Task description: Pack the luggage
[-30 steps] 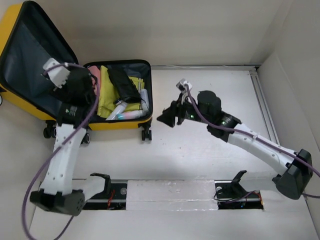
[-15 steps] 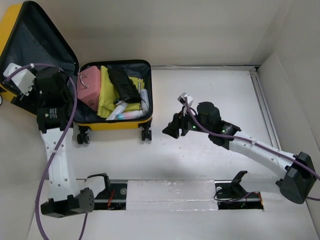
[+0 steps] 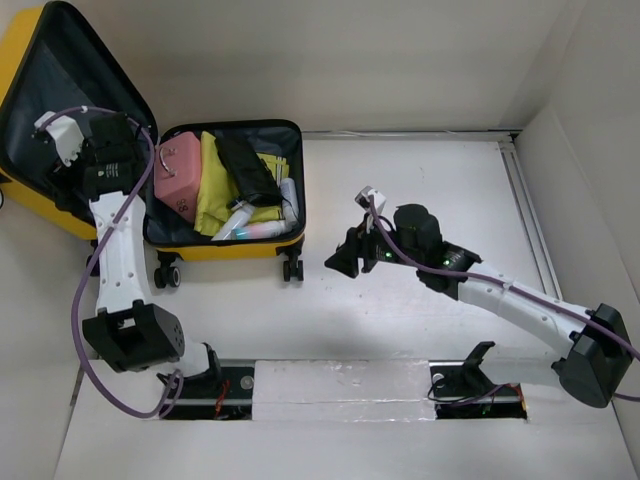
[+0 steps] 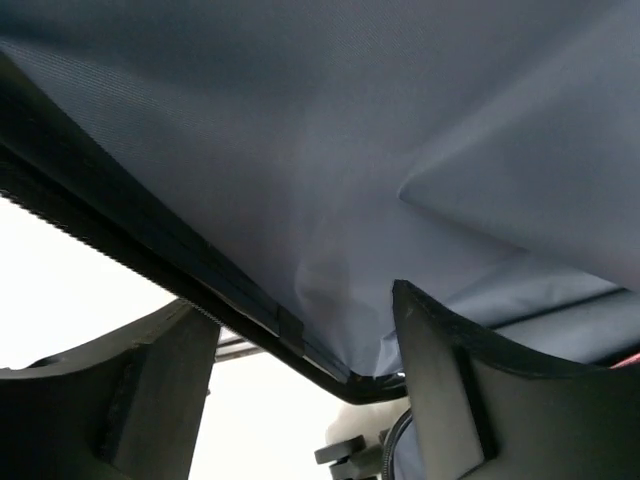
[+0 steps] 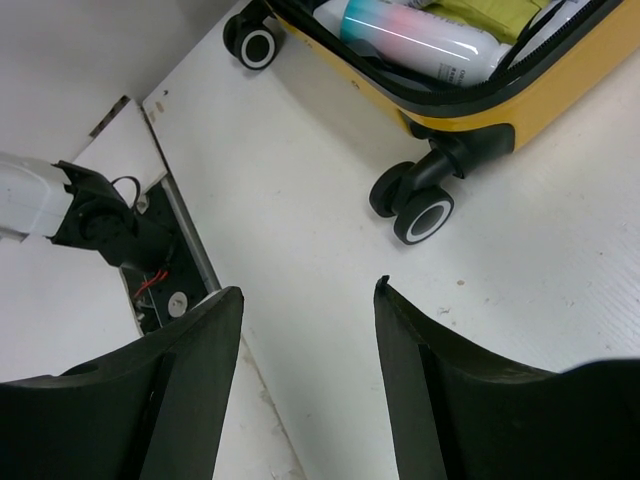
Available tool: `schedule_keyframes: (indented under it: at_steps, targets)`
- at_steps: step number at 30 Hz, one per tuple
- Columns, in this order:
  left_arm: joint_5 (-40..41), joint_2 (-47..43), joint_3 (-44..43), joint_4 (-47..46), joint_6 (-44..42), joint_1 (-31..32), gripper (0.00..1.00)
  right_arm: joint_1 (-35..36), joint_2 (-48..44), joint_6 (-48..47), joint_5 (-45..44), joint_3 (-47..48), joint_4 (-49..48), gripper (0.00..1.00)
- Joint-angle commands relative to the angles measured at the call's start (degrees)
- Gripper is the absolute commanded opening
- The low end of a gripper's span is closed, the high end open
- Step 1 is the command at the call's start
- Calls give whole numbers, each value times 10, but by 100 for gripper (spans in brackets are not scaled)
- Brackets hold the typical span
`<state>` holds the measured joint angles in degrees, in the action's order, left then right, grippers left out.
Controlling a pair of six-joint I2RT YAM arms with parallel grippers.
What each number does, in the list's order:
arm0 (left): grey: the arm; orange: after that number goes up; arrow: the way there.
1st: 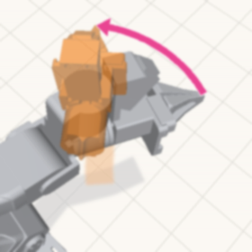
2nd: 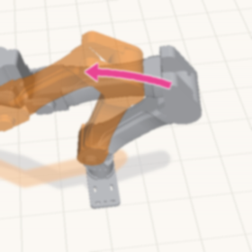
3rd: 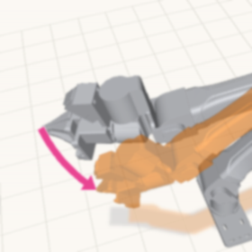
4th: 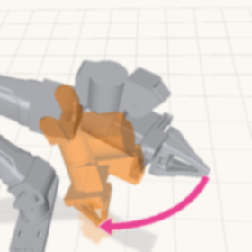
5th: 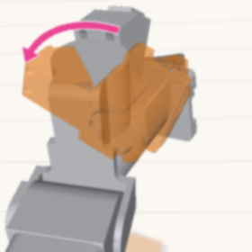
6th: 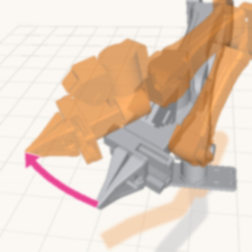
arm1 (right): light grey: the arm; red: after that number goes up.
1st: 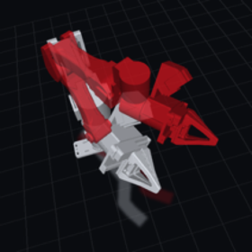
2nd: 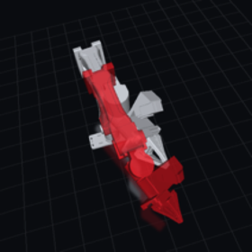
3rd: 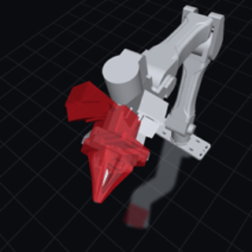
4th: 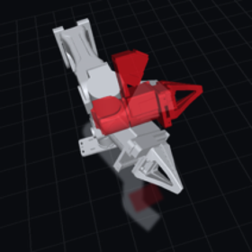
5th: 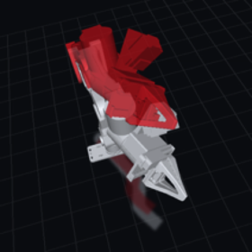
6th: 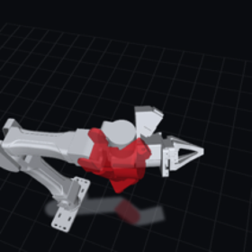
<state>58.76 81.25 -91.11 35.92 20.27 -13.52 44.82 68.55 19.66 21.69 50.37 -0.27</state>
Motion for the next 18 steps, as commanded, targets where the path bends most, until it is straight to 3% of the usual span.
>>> schedule_keyframes:
  at_steps: [1, 2, 6, 8, 10, 11, 14, 15, 18]
  targets:
    - [13, 7, -44, -8, -14, -2, 61, 0, -11, -11, 11, -4, -28, 61]
    - [13, 7, -44, -8, -14, -2, 52, 0, -4, -11, 11, -4, -28, 61]
    - [13, 12, -44, -8, -14, -2, 34, 0, 7, -11, -7, 2, -28, 61]
    - [-25, 0, -35, -8, -8, -2, 22, 0, 13, -11, -16, 7, -22, 61]
    - [-36, -12, -27, -9, 10, 23, 0, 0, 31, -11, -24, 7, -16, 61]
    - [-36, -31, -10, -9, 10, 41, 0, 0, 36, -11, -24, 13, -16, 61]
    - [7, -69, 20, -23, 10, 173, 0, 0, 60, -11, -24, 18, -16, 61]
    - [7, -89, 27, -23, 10, 246, 0, 0, 66, -11, -16, 18, -16, 61]
    - [0, -107, 27, -15, 38, 355, 0, 0, 79, -4, -16, 25, -16, 61]
